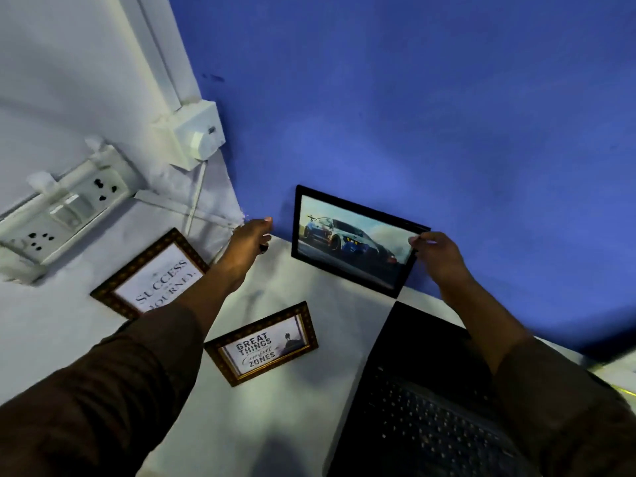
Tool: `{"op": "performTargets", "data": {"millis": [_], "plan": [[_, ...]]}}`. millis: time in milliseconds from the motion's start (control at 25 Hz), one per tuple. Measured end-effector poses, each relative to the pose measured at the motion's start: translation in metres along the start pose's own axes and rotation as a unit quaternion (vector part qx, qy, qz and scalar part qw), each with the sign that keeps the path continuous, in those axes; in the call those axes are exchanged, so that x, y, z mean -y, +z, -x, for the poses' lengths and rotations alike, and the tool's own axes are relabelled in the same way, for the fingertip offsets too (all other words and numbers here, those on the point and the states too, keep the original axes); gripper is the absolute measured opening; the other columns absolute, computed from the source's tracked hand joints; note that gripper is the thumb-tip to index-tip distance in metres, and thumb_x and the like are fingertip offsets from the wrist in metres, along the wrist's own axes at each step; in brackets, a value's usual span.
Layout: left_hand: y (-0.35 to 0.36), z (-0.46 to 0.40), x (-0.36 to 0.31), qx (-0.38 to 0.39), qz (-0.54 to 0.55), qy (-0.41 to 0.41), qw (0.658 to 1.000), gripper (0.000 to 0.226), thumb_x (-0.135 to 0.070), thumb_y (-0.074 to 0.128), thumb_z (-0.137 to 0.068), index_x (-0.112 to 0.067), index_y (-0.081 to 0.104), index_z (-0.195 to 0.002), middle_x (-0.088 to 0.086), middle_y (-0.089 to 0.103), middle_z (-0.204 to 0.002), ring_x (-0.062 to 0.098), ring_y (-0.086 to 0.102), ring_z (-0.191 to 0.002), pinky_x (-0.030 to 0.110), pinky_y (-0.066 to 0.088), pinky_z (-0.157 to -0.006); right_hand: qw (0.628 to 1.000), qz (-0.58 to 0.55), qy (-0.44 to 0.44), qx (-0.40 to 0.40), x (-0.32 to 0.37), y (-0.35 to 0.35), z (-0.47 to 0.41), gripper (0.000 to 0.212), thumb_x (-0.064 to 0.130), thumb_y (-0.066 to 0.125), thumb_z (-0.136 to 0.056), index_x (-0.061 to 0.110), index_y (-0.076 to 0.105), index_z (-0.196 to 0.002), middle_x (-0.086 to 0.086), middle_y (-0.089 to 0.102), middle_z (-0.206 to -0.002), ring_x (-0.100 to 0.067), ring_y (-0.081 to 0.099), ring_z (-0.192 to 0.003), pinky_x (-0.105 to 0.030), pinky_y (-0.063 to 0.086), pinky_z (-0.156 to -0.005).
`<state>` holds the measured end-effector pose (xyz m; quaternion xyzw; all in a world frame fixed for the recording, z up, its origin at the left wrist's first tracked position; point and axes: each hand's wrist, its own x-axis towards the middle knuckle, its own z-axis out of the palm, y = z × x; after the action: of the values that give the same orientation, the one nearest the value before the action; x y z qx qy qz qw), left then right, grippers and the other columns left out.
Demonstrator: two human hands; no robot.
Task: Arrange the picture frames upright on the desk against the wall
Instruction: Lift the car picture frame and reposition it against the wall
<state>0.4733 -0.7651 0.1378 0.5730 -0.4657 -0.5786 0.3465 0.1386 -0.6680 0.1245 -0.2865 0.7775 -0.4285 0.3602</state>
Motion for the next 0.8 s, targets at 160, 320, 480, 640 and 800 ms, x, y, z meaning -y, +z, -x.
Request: {"op": "performTargets", "data": {"millis": [160,320,480,640,800], "plan": [[0.033,-0.070,0.012,0.043,-0.102,-0.018,0.994,0.014,-0.026,0.060,-0.093,-0.017,0.065,-0.103,0.010,0.063,-0.105,0.018,0.055,-0.094,0.029,0.035,-0.088,0.996,0.031,0.080,-0.007,-0.024,-0.007,-0.032,0.037,0.024,0.071,-0.087,0.006,0.063,-0.119,-0.021,0.065,-0.124,-0.031,0.060,-0.103,-0.039,0.049,-0.088],[0.056,-0.113,0.021,0.065,-0.182,-0.033,0.981,0.035,-0.029,0.059,-0.084,-0.007,0.061,-0.111,0.016,0.065,-0.115,0.031,0.059,-0.098,0.032,0.043,-0.077,0.994,0.056,0.098,0.016,-0.026,0.011,-0.041,0.037,0.016,0.071,-0.087,0.009,0.061,-0.122,-0.011,0.066,-0.125,-0.031,0.062,-0.114,-0.044,0.047,-0.104],[0.060,-0.126,0.029,0.035,-0.190,-0.061,0.979,0.039,-0.022,0.058,-0.092,-0.007,0.048,-0.127,0.012,0.059,-0.114,0.027,0.055,-0.094,0.031,0.041,-0.070,0.993,0.060,0.104,-0.010,-0.026,0.027,-0.043,0.035,0.017,0.072,-0.086,0.014,0.059,-0.118,-0.008,0.067,-0.121,-0.028,0.063,-0.107,-0.038,0.050,-0.094],[0.059,-0.132,0.034,0.063,-0.185,-0.048,0.980,0.047,-0.018,0.061,-0.091,-0.013,0.044,-0.135,0.007,0.060,-0.126,0.028,0.057,-0.112,0.034,0.046,-0.086,0.992,0.070,0.107,-0.020,-0.027,0.030,-0.039,0.041,0.018,0.073,-0.085,0.011,0.060,-0.123,-0.010,0.067,-0.126,-0.029,0.064,-0.109,-0.035,0.049,-0.089],[0.055,-0.115,0.020,0.086,-0.160,-0.004,0.983,0.056,-0.012,0.061,-0.092,-0.015,0.038,-0.143,0.005,0.056,-0.134,0.024,0.056,-0.118,0.037,0.047,-0.096,0.993,0.097,0.058,-0.041,-0.006,0.023,-0.025,0.036,0.015,0.065,-0.091,0.011,0.060,-0.127,-0.010,0.066,-0.127,-0.028,0.061,-0.111,-0.031,0.045,-0.087]]}}
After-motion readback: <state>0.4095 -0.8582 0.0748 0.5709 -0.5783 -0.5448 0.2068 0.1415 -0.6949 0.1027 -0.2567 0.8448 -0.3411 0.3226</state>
